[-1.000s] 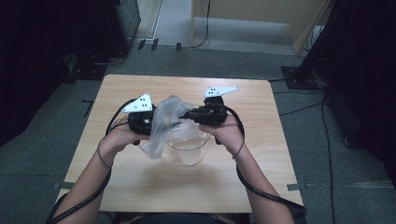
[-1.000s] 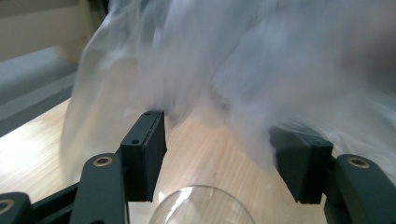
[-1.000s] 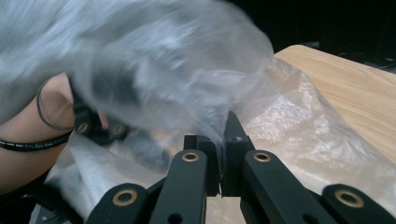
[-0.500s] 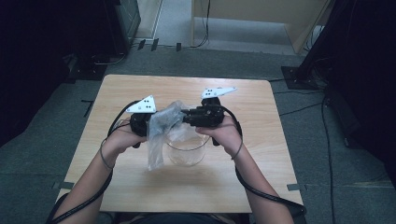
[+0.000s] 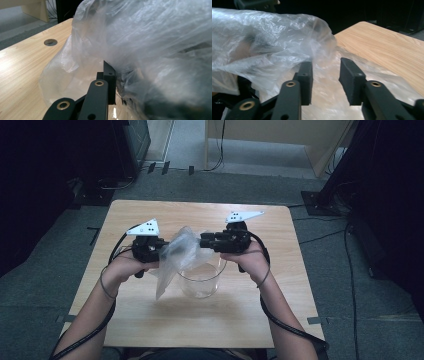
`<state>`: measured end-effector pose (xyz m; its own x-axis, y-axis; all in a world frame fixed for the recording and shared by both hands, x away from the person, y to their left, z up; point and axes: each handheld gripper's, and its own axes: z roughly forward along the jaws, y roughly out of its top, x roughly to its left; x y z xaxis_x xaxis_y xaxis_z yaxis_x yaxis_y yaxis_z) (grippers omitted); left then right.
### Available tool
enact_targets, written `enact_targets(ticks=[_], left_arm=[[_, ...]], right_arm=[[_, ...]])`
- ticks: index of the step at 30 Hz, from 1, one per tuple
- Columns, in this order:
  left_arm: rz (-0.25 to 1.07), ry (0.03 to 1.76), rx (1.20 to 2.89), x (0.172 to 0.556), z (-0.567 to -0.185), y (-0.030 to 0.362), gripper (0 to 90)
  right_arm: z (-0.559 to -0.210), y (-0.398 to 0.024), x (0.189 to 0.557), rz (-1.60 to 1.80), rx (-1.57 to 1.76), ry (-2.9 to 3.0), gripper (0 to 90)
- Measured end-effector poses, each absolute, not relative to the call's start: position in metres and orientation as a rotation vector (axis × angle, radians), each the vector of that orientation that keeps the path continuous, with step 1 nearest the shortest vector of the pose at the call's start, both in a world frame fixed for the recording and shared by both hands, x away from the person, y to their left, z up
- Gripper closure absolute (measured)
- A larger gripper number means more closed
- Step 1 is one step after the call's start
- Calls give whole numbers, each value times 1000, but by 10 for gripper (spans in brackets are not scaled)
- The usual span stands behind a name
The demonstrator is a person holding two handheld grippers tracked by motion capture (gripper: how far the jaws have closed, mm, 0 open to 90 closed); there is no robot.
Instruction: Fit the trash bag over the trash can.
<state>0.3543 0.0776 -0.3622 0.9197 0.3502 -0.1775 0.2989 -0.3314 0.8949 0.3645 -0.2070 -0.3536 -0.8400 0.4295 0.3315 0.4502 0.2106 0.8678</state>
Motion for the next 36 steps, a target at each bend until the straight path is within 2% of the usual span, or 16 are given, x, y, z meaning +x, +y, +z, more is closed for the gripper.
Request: enact_targets(ticks=[1,6,13,29,33,35,36], left_arm=[[47,475,1935,355,-362,79,847],[1,467,1934,355,-365,78,853],[-91,432,1916,352,-365,71,855],[-107,486,1868,355,-367,67,846],[-57,533,1902,358,-372,62,810],[-51,540,1927,358,-375,61,726],[-51,541,1933,359,-376,61,726]], right_arm=[[-355,-209,365,-1727,-892,-2464,690],[-361,-209,367,-1690,-925,-2542,745],[-373,-196,364,-1513,-865,-2697,746],[-377,-177,348,-1291,-646,-2724,747],[-377,-172,344,-1264,-580,-2719,718],[-377,-174,344,-1232,-570,-2765,659],[-377,-174,344,-1232,-570,-2765,659]])
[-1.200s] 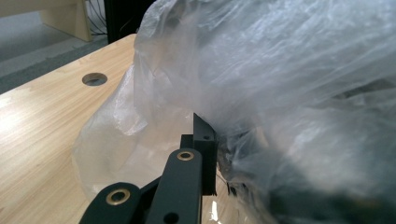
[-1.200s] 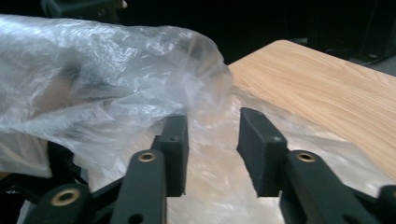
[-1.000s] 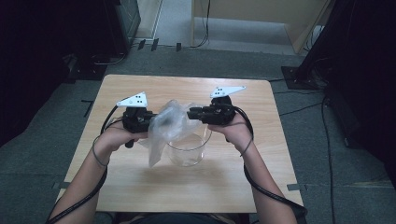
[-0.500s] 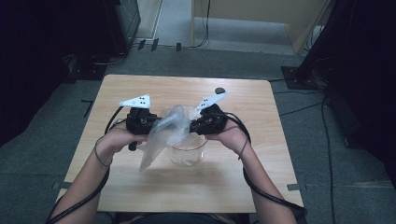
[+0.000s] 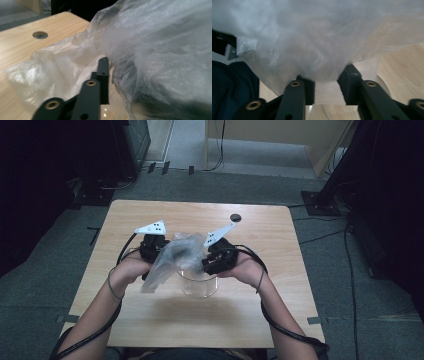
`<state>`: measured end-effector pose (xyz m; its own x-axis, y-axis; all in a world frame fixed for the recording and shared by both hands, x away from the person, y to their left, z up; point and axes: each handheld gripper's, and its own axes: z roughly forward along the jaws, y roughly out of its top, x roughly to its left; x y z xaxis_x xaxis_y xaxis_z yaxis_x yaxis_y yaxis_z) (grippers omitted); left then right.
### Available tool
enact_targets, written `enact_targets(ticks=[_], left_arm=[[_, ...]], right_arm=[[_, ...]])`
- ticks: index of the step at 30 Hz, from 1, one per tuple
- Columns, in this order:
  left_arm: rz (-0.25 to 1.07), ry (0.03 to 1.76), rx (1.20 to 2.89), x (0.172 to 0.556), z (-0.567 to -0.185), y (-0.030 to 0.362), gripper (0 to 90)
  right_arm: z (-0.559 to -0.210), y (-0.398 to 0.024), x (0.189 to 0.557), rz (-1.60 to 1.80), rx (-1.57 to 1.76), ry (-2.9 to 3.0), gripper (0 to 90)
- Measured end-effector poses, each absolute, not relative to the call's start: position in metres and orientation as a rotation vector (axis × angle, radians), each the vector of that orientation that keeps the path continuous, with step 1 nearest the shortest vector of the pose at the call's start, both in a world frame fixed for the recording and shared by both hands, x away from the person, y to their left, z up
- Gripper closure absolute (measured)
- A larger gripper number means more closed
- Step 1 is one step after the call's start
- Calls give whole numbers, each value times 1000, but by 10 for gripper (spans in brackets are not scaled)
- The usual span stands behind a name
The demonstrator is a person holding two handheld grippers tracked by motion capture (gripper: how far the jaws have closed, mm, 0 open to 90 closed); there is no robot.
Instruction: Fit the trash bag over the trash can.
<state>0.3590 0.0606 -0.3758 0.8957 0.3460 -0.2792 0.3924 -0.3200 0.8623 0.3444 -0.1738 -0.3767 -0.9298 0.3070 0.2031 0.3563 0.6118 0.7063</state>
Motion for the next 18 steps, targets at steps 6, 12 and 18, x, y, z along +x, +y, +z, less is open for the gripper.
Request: enact_targets(ticks=[6,12,18], left_arm=[[-35,572,1967,362,-380,64,542],[-28,586,1983,363,-382,66,517],[-14,597,1987,363,-382,66,550]], right_arm=[[-371,-191,350,-1269,-621,-2807,518],[-364,-206,351,-1331,-608,-2818,460],[-356,-209,348,-1422,-600,-2800,411]])
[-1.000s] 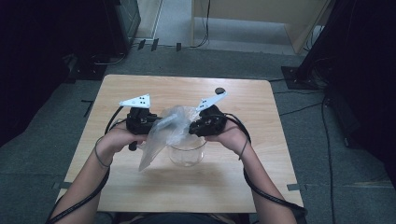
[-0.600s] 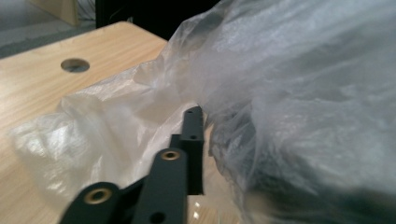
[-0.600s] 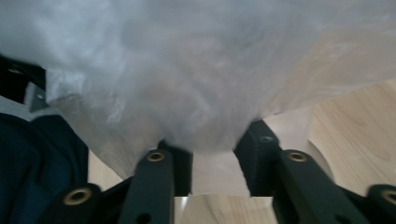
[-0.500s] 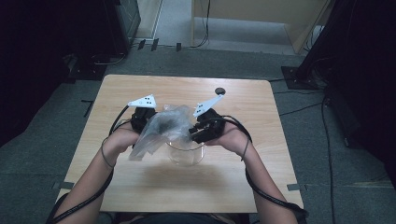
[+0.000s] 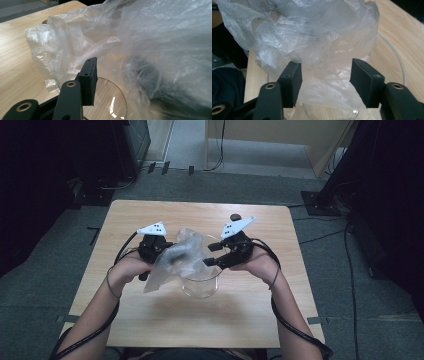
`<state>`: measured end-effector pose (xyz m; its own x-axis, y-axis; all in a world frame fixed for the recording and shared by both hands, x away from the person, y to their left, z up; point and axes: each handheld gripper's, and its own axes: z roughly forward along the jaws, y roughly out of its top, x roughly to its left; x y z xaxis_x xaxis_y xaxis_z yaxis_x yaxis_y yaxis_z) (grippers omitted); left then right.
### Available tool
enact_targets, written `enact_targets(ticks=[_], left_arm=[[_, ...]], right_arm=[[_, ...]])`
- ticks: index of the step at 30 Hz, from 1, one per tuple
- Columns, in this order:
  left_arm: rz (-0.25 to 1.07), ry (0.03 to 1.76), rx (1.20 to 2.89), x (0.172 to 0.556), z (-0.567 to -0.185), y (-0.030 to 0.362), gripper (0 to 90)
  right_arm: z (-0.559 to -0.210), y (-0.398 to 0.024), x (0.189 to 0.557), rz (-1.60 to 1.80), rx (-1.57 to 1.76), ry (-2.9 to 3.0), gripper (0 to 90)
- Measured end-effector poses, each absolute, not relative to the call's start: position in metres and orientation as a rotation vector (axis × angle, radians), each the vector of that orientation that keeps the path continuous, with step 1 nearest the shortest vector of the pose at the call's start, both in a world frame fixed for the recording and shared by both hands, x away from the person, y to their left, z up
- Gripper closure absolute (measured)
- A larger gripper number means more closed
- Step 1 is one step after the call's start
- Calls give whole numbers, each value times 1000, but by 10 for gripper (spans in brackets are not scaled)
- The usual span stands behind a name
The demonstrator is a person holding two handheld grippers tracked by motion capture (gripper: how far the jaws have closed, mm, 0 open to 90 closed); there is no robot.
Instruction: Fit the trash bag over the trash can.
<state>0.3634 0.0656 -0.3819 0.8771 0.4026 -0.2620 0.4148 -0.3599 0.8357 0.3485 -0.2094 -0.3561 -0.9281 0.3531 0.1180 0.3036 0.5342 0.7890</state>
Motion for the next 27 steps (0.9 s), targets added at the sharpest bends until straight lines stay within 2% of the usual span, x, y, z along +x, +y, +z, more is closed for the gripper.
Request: enact_targets(ticks=[7,11,13,16,20,27], left_arm=[[-50,616,2012,361,-380,57,684],[-40,584,2022,358,-377,54,695],[-36,571,2020,356,-376,52,696],[-26,550,2031,353,-374,50,696],[-10,556,2029,355,-373,53,624],[23,586,1979,360,-367,70,609]], right_arm=[[-355,-205,350,1499,547,2619,350],[-364,-193,350,1514,512,2643,334],[-366,-189,350,1518,501,2641,387],[-366,-186,350,1577,532,2642,531],[-365,-194,352,1604,656,2675,744],[-369,-204,357,1533,760,2684,770]])
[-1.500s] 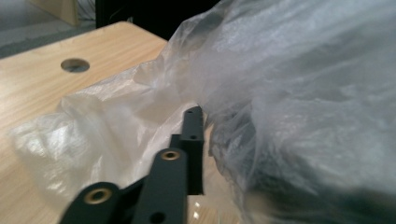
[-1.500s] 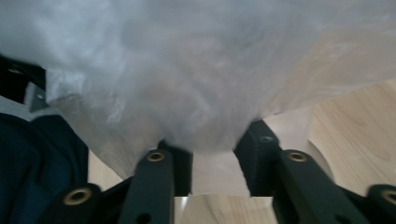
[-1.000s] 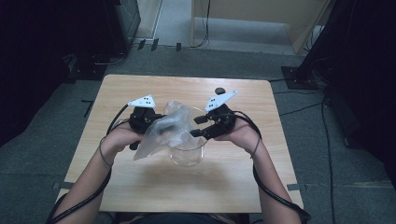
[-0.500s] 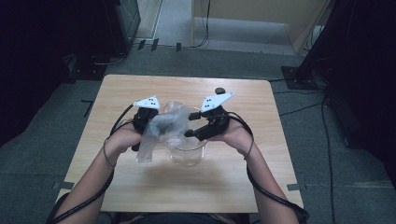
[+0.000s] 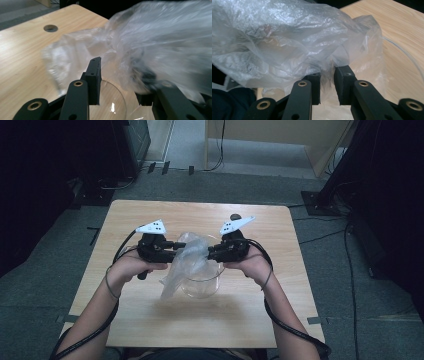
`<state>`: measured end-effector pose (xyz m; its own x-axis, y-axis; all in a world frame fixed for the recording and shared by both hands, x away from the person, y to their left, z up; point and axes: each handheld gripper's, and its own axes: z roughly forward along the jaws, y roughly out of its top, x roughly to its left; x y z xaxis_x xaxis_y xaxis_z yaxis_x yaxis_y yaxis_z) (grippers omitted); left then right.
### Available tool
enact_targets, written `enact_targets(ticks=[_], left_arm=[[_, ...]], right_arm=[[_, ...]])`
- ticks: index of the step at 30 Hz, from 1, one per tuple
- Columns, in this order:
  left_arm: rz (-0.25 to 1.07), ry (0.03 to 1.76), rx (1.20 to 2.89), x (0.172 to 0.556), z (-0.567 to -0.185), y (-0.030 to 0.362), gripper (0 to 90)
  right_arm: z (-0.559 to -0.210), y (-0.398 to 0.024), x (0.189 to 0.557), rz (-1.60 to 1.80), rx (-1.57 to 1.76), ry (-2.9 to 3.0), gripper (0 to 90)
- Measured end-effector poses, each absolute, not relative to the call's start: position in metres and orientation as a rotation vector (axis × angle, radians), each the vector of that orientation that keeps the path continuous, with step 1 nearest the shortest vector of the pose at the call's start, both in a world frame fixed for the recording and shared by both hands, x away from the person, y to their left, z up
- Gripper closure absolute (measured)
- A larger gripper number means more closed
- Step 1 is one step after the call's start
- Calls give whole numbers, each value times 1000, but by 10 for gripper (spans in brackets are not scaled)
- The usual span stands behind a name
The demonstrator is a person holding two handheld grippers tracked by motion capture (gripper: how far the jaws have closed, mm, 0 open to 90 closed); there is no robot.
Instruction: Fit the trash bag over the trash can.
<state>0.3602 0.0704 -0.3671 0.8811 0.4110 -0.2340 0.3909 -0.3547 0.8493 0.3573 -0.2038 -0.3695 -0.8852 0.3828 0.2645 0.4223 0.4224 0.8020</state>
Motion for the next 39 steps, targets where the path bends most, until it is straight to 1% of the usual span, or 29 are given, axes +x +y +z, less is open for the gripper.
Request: enact_targets(ticks=[6,8,12,13,15,16,18,22,25,30,34,36,38,39], left_arm=[[71,636,1942,366,-364,87,599],[78,644,1938,367,-365,88,598],[81,648,1953,368,-369,85,593],[80,648,1959,369,-370,84,588],[79,648,1965,369,-372,83,575],[81,646,1966,369,-372,83,570],[84,648,1964,369,-372,84,560],[93,657,1958,370,-372,88,549],[95,660,1963,371,-373,89,539],[106,662,1958,372,-373,91,524],[108,656,1950,371,-372,90,508],[101,655,1942,370,-371,88,485],[99,653,1935,369,-370,86,478],[99,652,1934,368,-370,85,457]], right_arm=[[-373,-205,357,-1377,-773,-2674,787],[-374,-205,356,-1321,-778,-2692,808],[-379,-205,356,-1220,-806,-2675,801],[-380,-204,356,-1193,-808,-2678,760],[-383,-203,357,-1188,-783,-2706,647],[-383,-203,357,-1196,-775,-2716,616],[-382,-203,357,-1224,-752,-2734,494],[-378,-210,356,-1274,-686,-2790,356],[-375,-217,355,-1307,-659,-2796,318],[-364,-225,353,-1452,-674,-2758,312],[-351,-224,347,-1554,-625,-2744,311],[-341,-219,342,-1644,-582,-2722,302],[-340,-218,341,-1659,-574,-2722,302],[-337,-215,339,-1688,-553,-2730,301]])
